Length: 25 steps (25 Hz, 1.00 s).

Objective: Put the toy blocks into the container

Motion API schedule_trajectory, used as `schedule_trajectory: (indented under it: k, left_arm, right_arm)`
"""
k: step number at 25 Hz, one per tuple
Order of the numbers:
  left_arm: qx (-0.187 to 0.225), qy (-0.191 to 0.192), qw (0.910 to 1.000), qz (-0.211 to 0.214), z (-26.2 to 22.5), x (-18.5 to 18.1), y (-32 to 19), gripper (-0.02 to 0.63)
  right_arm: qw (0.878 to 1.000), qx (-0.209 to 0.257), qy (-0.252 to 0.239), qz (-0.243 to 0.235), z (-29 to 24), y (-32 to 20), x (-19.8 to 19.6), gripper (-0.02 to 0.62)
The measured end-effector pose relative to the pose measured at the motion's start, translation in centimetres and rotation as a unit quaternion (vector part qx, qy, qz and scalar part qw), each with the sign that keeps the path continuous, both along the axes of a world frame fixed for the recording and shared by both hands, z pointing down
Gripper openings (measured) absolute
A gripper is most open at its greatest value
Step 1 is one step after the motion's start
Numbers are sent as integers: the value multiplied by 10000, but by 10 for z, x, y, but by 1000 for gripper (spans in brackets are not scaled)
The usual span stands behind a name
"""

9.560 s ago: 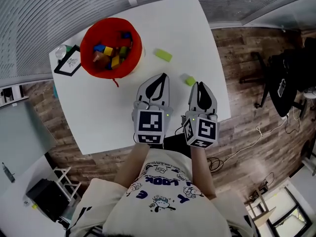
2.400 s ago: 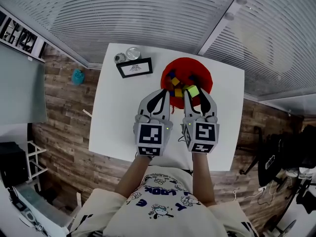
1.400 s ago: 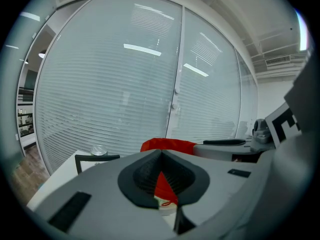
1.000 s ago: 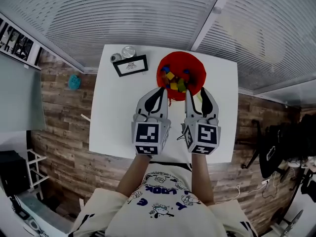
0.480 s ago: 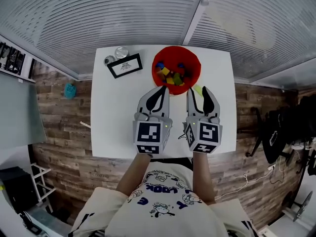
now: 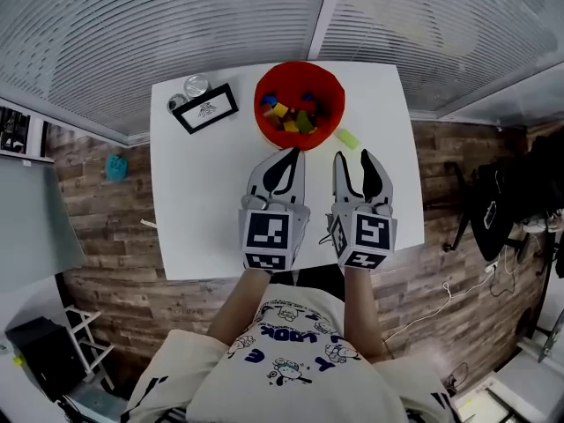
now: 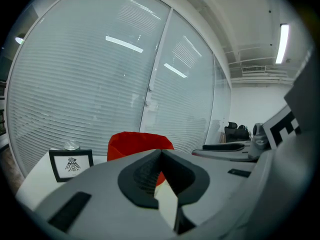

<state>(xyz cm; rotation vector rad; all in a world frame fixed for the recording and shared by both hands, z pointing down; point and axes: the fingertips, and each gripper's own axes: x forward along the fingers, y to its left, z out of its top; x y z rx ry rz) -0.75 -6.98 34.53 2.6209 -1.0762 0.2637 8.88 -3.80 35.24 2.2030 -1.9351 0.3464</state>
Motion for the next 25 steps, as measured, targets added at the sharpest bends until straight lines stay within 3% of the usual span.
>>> schedule_trajectory:
  k: [10, 25]
  left_arm:
    - [-152, -92, 9997, 174, 13, 17, 15, 32]
    - [-297, -226, 9993, -17, 26, 48, 12, 32]
  right_arm:
    - [9997, -183, -98, 144, 17, 19, 15, 176]
    - [9988, -392, -263, -107, 40, 1, 47, 176]
